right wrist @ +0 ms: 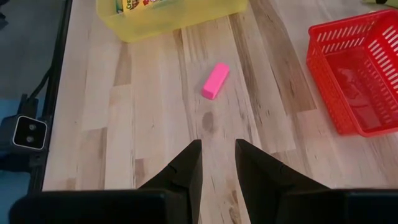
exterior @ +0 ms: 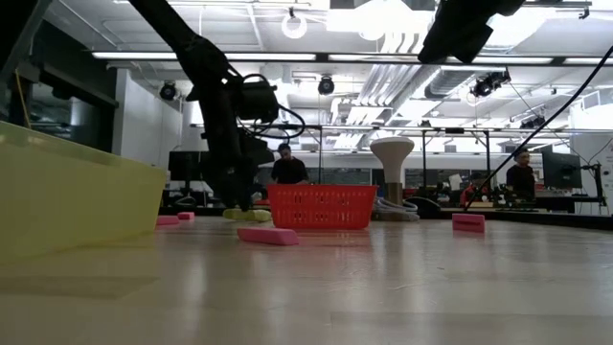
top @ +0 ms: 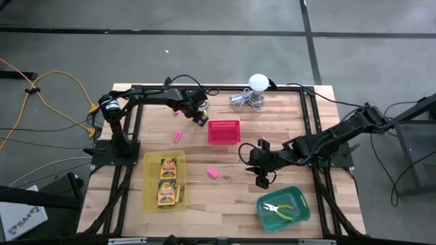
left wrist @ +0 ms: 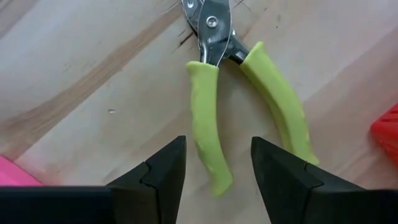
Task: Pick & Place School Supplies
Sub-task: Put the green paper puncher into the blue bin
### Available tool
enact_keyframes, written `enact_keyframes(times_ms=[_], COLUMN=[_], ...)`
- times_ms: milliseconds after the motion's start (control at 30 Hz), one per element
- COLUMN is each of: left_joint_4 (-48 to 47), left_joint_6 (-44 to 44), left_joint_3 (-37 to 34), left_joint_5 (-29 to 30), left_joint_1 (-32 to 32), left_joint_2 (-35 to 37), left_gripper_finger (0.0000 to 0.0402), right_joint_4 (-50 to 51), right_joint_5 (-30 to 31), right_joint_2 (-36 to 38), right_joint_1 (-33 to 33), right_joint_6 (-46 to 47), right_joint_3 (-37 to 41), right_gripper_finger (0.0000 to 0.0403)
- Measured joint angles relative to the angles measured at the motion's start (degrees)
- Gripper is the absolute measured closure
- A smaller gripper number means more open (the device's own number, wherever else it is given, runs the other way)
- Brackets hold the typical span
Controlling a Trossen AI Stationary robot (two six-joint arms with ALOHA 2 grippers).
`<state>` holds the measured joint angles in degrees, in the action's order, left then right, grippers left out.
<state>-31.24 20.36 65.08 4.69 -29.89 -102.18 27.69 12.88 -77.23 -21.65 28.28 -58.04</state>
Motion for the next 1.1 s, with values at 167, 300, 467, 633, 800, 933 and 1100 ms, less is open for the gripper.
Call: enact_keyframes(times_ms=[167,300,467,633,800,933,1100], left_joint_4=[0.1,0.2,0.3,0.3,0.5,0.6,0.6], left_joint_6=[0.0,-0.1,-0.1,0.0,0.0,0.0,0.1], left_joint_3=[0.0,0.1,0.1,0.1,0.0,0.0,0.0], left_joint_5=[0.1,0.1,0.1,1.0,1.2,1.4,1.4], left_joint_1=[0.0,0.0,0.0,0.0,0.0,0.0,0.0], left_joint_2=[-1.6,-3.2,-3.2,-3.1,-3.1,-3.1,-3.1], left_gripper_finger=[0.0226,0.0226,0.0227,0.0243,0.028,0.0315,0.0353], right_joint_4=[0.0,0.0,0.0,0.0,0.0,0.0,0.0], right_joint_5=[-1.3,-1.5,-1.5,-1.5,-1.5,-1.5,-1.5], right_joint_2=[0.0,0.0,0.0,0.0,0.0,0.0,0.0], right_joint_1=[0.0,-0.1,-0.1,-0.1,-0.1,-0.1,-0.1], right_joint_6=[0.2,0.3,0.3,0.3,0.3,0.3,0.4], right_joint_3=[0.0,0.0,0.0,0.0,0.0,0.0,0.0], right_gripper_finger=[0.0318,0.0318,0.0318,0.0318,0.0318,0.0318,0.0318])
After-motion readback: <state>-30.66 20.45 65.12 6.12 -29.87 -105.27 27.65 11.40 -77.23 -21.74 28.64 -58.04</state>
